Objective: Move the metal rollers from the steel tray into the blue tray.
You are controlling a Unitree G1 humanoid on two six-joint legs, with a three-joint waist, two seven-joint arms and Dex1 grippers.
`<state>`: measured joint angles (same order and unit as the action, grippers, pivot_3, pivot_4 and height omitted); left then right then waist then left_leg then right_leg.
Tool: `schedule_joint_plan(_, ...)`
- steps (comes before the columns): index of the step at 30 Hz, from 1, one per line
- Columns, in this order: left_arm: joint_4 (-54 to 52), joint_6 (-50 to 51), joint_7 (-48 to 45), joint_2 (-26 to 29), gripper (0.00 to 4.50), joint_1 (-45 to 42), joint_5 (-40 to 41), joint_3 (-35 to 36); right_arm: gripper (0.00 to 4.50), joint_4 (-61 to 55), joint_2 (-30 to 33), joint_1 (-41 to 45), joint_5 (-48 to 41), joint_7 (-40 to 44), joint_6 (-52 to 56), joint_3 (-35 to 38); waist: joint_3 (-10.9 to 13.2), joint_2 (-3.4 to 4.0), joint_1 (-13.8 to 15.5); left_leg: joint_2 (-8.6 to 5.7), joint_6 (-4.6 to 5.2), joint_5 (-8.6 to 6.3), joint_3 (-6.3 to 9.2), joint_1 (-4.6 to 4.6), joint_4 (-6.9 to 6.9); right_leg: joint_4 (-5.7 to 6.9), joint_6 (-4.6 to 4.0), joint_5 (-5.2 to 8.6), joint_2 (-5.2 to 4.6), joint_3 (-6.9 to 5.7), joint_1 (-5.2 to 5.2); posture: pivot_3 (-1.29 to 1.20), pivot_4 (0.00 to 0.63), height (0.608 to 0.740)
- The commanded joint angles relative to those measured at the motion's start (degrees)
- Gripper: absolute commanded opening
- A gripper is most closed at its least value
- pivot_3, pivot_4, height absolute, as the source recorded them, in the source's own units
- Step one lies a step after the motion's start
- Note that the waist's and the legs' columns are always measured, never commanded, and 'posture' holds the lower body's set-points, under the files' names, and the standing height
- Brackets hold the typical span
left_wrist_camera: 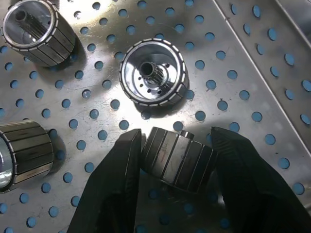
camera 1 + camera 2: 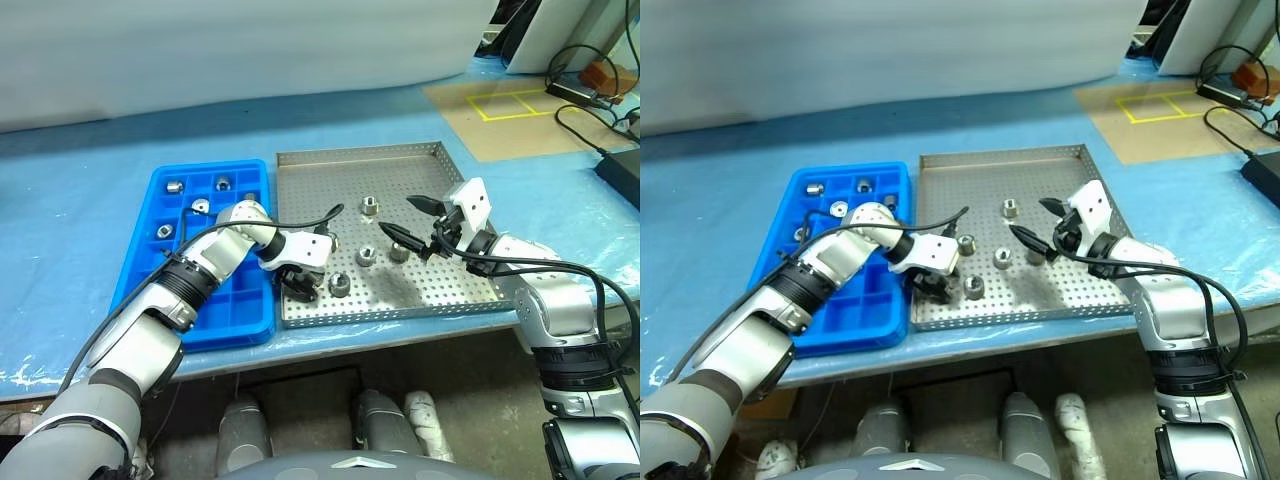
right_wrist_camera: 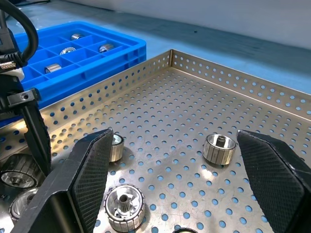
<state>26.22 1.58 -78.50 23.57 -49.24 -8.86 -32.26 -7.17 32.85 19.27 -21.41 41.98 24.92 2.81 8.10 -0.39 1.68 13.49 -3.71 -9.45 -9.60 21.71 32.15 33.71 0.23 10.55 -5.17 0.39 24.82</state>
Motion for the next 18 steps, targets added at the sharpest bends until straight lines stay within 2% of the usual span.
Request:
schedule_joint_plan(1,1.31,-0.85,-0.32,0.98,2.00,0.44,-2.05,-0.81,4.31,-0.94,-0.02,0.54,-0.15,-0.17,-1.13,1.34,0.00,0.00,-0.02,0.00,0.00,0.00,0.00,-0.01,0.00,0.00,0.00,0.00,0.00,0.00,-0.01,-0.19,0.150,0.740)
schedule_joint_plan(5,1.64,-0.46,1.38,0.43,1.93,-0.09,-2.09,0.18,4.31,-1.09,-0.28,0.61,-0.22,-0.27,-1.14,1.07,0.00,0.00,-0.03,0.01,0.01,-0.01,0.00,-0.03,0.00,0.00,0.00,0.00,0.00,0.00,-0.02,-0.18,0.150,0.740)
schedule_joint_plan(9,-1.50,5.54,0.48,-1.05,1.93,-0.75,3.80,5.07,4.31,-1.69,-0.61,0.08,-0.96,0.22,-0.54,0.68,0.01,0.00,0.02,0.00,0.02,-0.01,-0.01,0.00,0.00,-0.01,0.00,0.00,-0.01,-0.01,-0.01,-0.18,0.150,0.740)
schedule_joint_plan(11,-3.43,6.14,0.66,-0.77,1.93,-1.19,6.49,8.08,4.31,-4.19,-0.76,-0.63,-5.25,2.50,2.66,1.33,0.02,0.00,0.09,0.01,0.03,-0.02,-0.01,0.09,0.00,-0.04,0.00,0.00,-0.01,-0.02,0.07,-0.17,0.150,0.740)
schedule_joint_plan(15,-9.34,6.60,-0.46,2.09,1.93,-0.37,10.16,11.96,4.31,-6.38,0.98,-0.94,-7.78,6.19,5.51,0.65,0.03,0.02,0.32,0.03,0.10,-0.06,-0.01,0.26,-0.06,-0.13,-0.06,0.03,0.01,-0.07,0.21,-0.15,0.150,0.740)
schedule_joint_plan(18,-16.68,11.87,-1.11,4.72,1.93,0.40,13.95,14.81,4.31,-6.98,2.03,0.54,-9.78,8.53,7.81,0.57,0.04,0.03,0.57,0.05,0.28,-0.17,-0.04,0.29,-0.08,-0.19,-0.08,0.04,0.01,-0.09,0.23,-0.13,0.150,0.740)
